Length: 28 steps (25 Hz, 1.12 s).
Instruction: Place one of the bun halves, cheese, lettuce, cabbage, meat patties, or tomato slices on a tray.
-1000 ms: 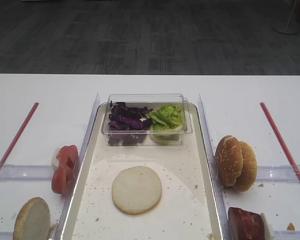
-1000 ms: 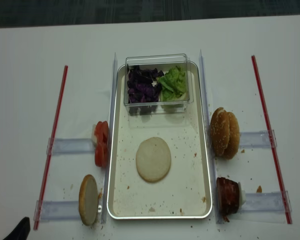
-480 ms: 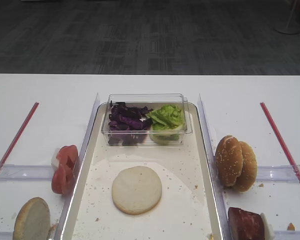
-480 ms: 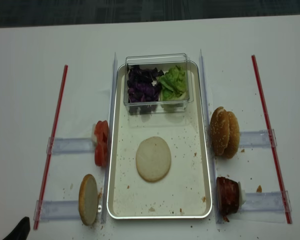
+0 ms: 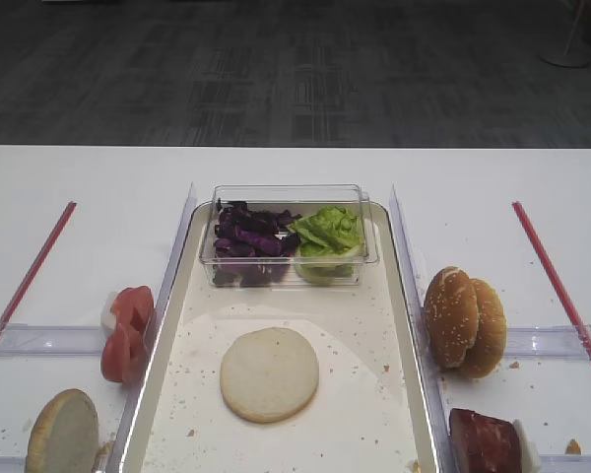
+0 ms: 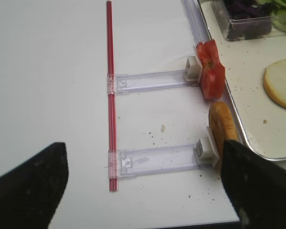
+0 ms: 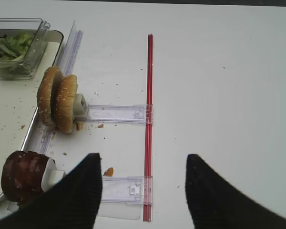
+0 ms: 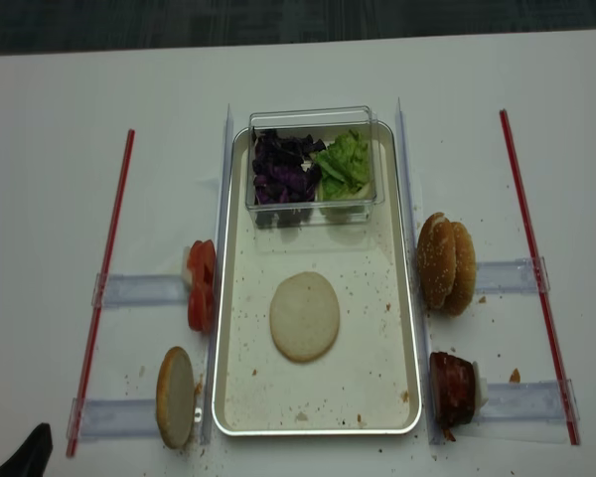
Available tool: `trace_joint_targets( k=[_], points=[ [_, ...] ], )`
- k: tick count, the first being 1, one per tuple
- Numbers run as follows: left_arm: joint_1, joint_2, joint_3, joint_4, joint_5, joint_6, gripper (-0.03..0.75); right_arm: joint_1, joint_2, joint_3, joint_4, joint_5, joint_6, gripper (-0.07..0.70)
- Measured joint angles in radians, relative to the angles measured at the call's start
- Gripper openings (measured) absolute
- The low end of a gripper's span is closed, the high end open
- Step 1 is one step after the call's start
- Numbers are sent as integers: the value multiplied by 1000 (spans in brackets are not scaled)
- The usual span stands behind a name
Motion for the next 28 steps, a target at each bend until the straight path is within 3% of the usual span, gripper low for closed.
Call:
trace_joint_targets(
  k=[28],
  points=[
    [4, 0, 0, 0, 0, 0, 598, 0, 0, 0, 0, 0, 0, 426]
  ],
)
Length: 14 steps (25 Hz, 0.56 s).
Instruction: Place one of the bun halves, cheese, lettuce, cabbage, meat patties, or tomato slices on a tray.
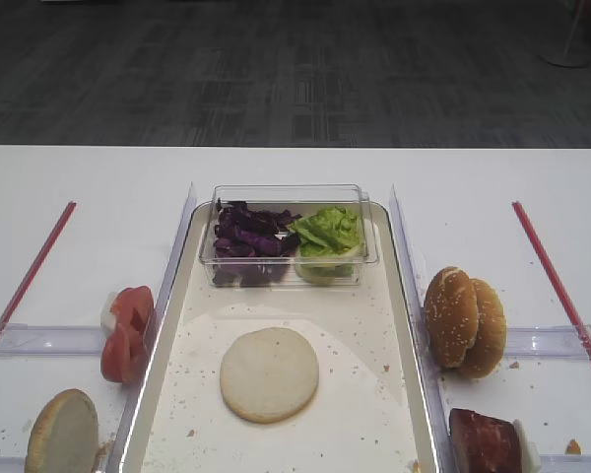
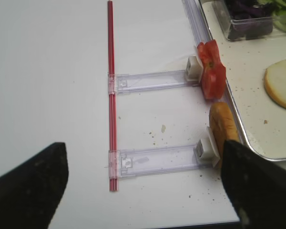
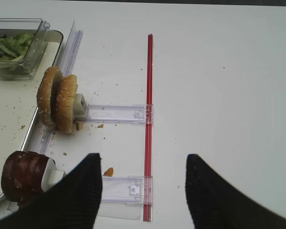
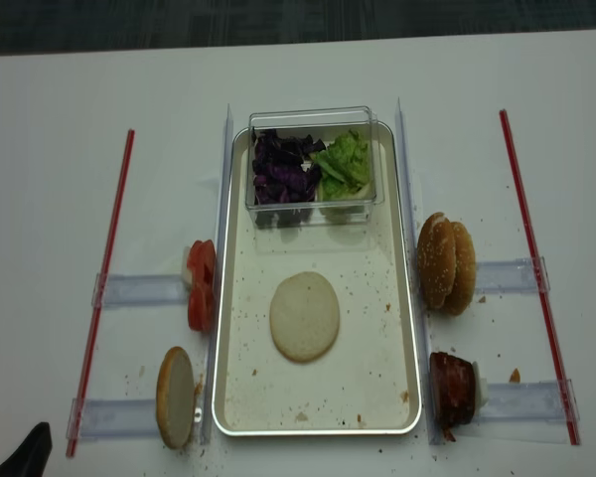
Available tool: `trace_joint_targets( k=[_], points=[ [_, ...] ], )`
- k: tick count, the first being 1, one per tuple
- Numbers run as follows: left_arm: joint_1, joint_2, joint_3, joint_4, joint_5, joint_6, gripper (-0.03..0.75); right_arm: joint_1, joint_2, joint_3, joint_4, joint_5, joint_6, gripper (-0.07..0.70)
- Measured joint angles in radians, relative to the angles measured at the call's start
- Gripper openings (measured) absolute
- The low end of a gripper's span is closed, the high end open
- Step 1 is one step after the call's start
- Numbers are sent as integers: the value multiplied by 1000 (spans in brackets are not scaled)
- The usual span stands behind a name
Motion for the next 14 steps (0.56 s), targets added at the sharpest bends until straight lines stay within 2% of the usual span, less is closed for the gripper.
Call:
trace_joint_targets(
  k=[14],
  points=[
    [0, 0, 0, 0, 0, 0, 598, 0, 0, 0, 0, 0, 0, 426]
  ],
)
